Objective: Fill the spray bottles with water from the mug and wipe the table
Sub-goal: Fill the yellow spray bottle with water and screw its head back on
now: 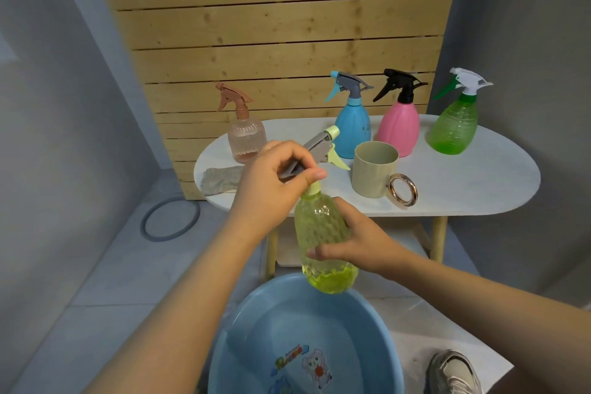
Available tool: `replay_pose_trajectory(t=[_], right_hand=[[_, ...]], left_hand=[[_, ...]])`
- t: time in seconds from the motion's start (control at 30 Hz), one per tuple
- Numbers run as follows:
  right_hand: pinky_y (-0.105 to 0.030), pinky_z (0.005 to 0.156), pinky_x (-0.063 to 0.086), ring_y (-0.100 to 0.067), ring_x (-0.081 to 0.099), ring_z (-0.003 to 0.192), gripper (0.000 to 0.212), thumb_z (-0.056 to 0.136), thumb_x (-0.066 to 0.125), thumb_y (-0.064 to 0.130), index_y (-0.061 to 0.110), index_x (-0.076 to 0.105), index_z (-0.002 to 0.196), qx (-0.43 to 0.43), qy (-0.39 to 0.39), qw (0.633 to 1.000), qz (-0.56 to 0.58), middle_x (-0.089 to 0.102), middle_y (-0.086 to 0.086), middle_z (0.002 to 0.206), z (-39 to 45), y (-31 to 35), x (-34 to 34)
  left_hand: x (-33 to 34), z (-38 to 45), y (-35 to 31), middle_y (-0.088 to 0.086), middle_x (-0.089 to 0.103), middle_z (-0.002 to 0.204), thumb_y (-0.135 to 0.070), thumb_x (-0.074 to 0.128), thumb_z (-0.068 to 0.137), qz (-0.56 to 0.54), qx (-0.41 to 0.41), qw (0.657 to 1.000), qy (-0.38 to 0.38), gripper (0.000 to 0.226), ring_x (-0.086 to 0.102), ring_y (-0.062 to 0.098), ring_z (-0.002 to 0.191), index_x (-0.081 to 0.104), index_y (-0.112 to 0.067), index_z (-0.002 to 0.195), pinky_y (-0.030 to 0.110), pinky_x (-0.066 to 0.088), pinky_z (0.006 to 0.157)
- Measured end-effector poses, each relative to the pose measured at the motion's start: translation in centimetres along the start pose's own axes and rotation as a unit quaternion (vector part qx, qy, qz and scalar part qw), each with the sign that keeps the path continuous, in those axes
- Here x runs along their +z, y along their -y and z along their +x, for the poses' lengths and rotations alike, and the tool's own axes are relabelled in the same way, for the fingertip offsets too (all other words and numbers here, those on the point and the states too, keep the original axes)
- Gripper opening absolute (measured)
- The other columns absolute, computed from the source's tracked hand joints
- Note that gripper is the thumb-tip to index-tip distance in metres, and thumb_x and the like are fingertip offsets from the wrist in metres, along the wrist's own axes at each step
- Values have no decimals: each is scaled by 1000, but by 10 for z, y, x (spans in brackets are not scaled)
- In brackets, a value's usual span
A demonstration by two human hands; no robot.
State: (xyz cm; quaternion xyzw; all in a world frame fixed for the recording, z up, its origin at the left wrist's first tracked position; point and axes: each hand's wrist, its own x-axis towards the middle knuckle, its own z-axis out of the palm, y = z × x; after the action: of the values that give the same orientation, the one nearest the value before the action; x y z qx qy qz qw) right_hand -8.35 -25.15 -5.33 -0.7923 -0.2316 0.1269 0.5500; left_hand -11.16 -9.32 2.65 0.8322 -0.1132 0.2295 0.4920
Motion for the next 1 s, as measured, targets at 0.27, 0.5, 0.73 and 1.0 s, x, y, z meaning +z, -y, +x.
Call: replay_pose_trajectory(t=[0.27,0.5,0.73,1.0], right_hand=[[-37,86,52,-10,60,88,55,56,81,28,25,56,105,-11,3,997,79,62,7,93,0,2,4],[-23,84,50,-1,60,89,53,60,79,28,29,54,107,-14,-18,998,64,65,17,94,-2,12,2],[-31,88,51,-7,61,90,53,65,73,19,25,53,114,7,59,993,105,66,1,98,-8,16,6],[-11,74,46,1,61,84,51,58,76,30,31,53,103,-19,-25,999,21,65,21,88,-2,7,6]], left_hand=[[-7,11,8,3,63,104,2,40,96,-237,-102,961,98,29,63,5,88,50,-8,121,13,47,74],[4,24,3,-4,58,86,-33,42,94,-183,-160,967,72,18,54,9,88,56,-22,90,19,45,72],[2,14,4,-14,56,63,-80,51,62,-291,-153,940,90,58,54,1,62,61,-24,71,18,44,67],[-21,12,-6,-4,48,106,-75,47,74,-14,-217,961,171,42,45,3,78,60,-41,95,28,39,83]])
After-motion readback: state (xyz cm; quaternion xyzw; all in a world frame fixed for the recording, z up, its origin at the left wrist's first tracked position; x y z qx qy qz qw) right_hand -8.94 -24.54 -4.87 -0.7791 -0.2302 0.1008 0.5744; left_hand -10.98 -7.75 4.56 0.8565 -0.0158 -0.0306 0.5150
